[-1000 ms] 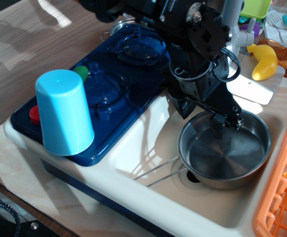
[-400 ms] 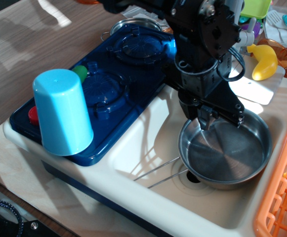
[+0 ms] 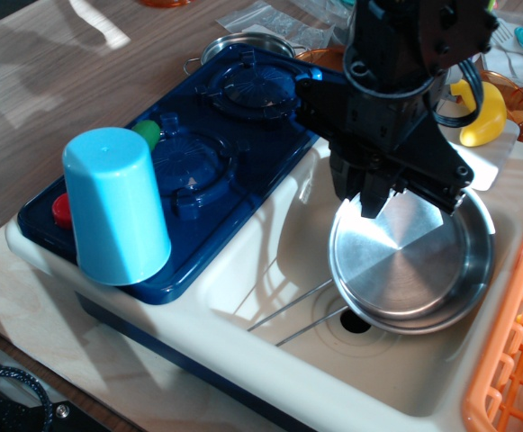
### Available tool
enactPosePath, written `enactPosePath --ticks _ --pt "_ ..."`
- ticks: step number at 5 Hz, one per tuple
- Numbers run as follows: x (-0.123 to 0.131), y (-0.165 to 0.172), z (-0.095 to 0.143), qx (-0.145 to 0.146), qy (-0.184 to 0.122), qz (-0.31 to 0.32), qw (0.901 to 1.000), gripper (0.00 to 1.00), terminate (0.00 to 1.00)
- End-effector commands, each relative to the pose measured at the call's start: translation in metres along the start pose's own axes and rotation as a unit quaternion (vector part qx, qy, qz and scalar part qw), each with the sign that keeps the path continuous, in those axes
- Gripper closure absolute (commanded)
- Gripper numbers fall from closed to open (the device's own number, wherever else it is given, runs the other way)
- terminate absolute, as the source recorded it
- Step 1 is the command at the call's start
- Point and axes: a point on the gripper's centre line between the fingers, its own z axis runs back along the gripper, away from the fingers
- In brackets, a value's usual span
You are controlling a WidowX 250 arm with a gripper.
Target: Put pan on stove from sink
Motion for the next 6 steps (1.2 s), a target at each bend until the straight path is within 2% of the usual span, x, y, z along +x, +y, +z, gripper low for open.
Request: enactPosePath --ticks 1,3,4,5,6 --pt "-0.001 0.001 0.035 0.030 -0.039 0.074 0.9960 1.00 0.00" --pt "-0.012 0.034 0.056 0.096 -0.060 0.111 0.9873 1.00 0.00" --pt "-0.015 0.056 0.053 0.099 -0.066 0.127 0.9847 1.00 0.00" --pt "-0.008 0.076 0.059 0.118 -0.071 0.130 0.9819 1.00 0.00" --pt "0.002 0.089 0.060 0.119 -0.066 0.143 0.9804 1.00 0.00"
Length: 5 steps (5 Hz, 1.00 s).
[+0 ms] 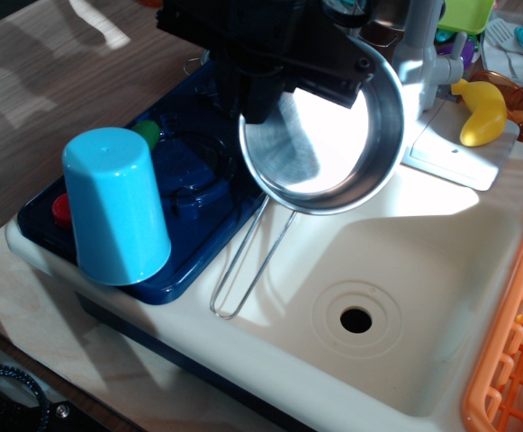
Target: Put pan on stove from sink
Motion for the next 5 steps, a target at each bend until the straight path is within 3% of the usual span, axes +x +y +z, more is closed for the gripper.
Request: enactPosePath --ticks 1,4,5 --pt "0.028 0.011 -0.001 -0.001 -0.017 0.003 0.9999 1.00 0.00" --pt "0.066 0.044 -0.019 -0.016 -0.021 0.037 0.9990 1.00 0.00" --pt "0.066 0.056 -0.026 -0.021 -0.037 0.049 0.9979 1.00 1.00"
